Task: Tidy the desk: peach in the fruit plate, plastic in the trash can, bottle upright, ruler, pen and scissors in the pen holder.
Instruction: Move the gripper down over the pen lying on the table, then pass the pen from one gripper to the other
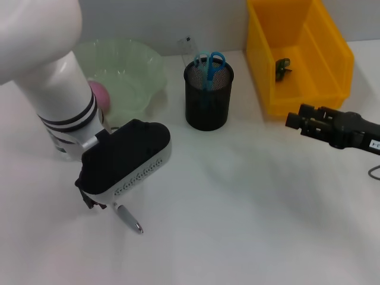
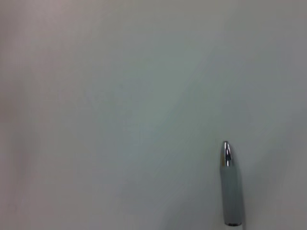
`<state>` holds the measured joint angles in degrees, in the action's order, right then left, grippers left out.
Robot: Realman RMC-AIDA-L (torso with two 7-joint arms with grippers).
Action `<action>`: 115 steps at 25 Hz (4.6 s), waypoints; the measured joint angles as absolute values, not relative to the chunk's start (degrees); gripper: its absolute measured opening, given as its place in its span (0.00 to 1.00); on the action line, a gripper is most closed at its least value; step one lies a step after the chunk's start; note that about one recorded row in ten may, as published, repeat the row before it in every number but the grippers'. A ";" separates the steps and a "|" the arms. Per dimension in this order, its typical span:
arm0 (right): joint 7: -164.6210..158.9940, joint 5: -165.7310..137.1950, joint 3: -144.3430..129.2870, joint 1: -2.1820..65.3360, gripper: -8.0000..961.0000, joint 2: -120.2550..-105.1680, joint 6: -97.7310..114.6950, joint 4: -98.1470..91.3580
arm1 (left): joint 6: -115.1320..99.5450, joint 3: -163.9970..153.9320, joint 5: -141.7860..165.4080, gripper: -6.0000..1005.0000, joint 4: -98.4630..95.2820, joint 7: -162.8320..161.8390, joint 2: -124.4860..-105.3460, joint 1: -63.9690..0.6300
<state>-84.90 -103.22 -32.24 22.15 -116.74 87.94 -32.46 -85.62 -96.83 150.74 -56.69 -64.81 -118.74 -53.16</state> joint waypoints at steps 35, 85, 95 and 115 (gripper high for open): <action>-85.02 -120.91 -38.41 26.26 0.71 -116.01 95.15 -35.42 | -84.34 -103.78 151.38 0.75 -57.03 -75.31 -119.18 -53.21; -84.81 -120.85 -38.32 27.09 0.70 -116.54 94.65 -35.33 | -82.39 -105.89 148.16 0.17 -51.25 -75.10 -119.17 -55.57; -84.81 -120.85 -38.26 27.16 0.70 -116.62 94.65 -35.33 | -81.39 -106.00 147.45 0.13 -49.45 -74.55 -119.18 -56.15; -83.66 -120.76 -38.12 26.91 0.70 -116.26 94.56 -35.29 | -89.56 -85.58 143.83 0.15 -61.79 -81.76 -118.92 -52.24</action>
<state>-83.66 -120.76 -38.12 26.90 -116.26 94.56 -35.29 -89.56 -85.58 143.83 -61.79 -81.76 -118.92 -52.24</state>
